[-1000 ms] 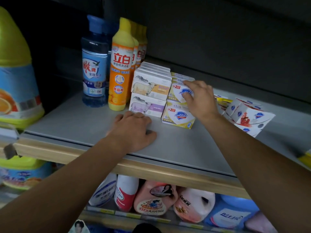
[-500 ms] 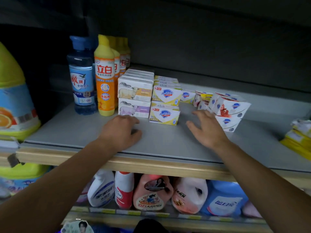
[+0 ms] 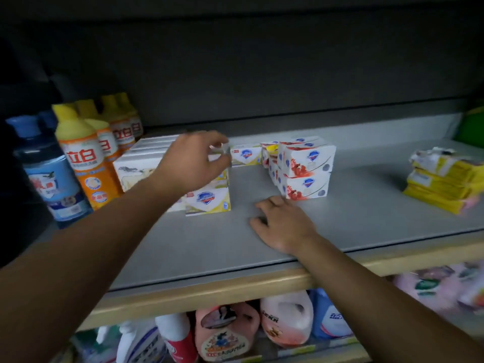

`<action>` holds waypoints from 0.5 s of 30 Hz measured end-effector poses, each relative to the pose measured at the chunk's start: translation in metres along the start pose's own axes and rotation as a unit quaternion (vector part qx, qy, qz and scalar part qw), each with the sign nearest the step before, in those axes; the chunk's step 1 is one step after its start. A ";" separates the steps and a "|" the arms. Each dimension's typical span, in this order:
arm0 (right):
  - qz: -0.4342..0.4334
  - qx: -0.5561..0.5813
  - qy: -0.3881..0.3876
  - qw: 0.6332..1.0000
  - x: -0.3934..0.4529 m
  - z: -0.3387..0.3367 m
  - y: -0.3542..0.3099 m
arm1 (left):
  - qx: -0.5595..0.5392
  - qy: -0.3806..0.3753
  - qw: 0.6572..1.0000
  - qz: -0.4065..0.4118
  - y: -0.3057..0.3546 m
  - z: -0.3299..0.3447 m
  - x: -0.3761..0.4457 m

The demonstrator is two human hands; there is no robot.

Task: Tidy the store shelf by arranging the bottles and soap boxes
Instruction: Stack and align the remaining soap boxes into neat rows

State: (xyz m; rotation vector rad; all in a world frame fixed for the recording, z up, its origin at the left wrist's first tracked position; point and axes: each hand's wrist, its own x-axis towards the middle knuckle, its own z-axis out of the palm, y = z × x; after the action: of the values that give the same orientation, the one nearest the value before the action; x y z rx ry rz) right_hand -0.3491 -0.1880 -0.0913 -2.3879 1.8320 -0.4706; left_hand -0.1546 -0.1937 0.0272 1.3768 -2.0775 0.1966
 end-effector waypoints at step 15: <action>-0.010 0.032 0.039 0.999 -0.003 0.005 -0.002 | 0.148 -0.279 0.947 -0.066 -0.018 0.134 0.185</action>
State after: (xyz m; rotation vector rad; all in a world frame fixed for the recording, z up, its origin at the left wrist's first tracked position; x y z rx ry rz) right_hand -0.3460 -0.1848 -0.0962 -2.3794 1.7959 -0.6231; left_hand -0.2422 -0.4057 0.0236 1.9224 -2.4686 0.0665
